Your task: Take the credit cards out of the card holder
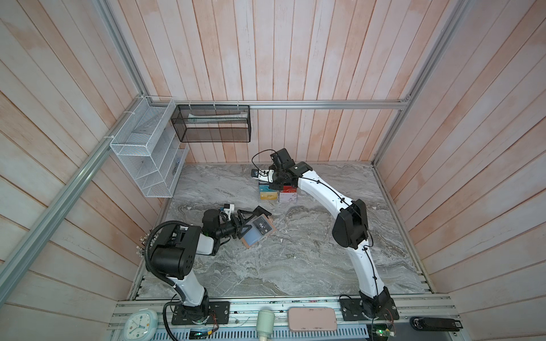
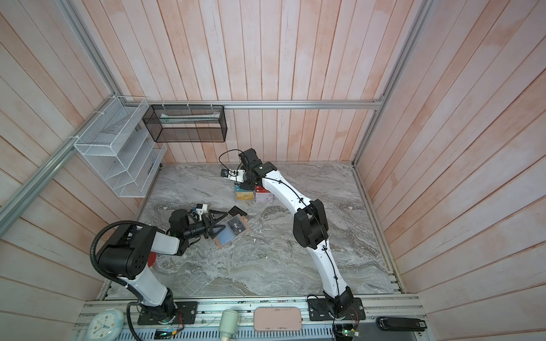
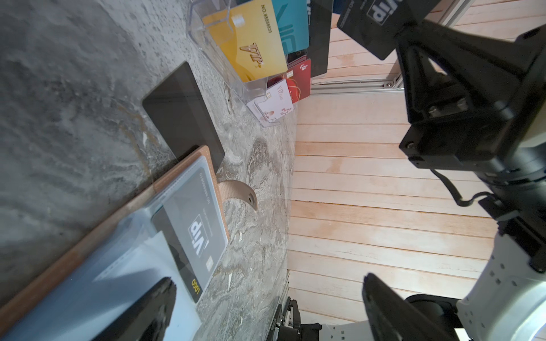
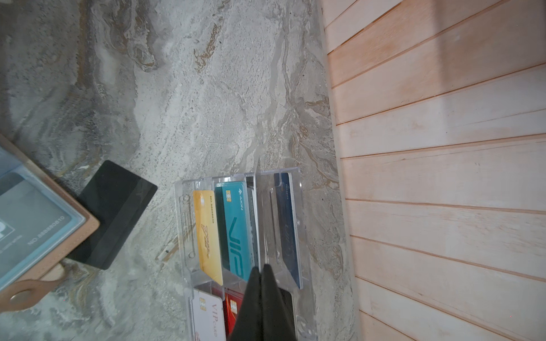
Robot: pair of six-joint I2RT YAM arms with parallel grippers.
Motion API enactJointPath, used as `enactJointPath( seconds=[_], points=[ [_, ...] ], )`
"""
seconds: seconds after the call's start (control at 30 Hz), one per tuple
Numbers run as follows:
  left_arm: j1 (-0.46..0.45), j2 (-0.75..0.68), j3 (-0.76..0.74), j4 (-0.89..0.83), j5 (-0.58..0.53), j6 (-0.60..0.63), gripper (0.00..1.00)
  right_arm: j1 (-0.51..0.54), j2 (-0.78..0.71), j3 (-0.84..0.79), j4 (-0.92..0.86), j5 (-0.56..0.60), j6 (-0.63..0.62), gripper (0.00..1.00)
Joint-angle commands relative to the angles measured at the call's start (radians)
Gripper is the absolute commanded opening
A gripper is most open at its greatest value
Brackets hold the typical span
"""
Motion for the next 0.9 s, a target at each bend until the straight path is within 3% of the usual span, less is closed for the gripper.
enactJointPath(
  seconds=[0.0, 0.87],
  points=[
    [-0.003, 0.022, -0.005, 0.048, 0.009, -0.007, 1.00, 0.002, 0.022, 0.014, -0.020, -0.008, 0.008, 0.00],
    [-0.001, 0.016, -0.011, 0.048, 0.012, -0.007, 1.00, -0.006, 0.047, -0.004, -0.001, -0.026, 0.018, 0.00]
  ],
)
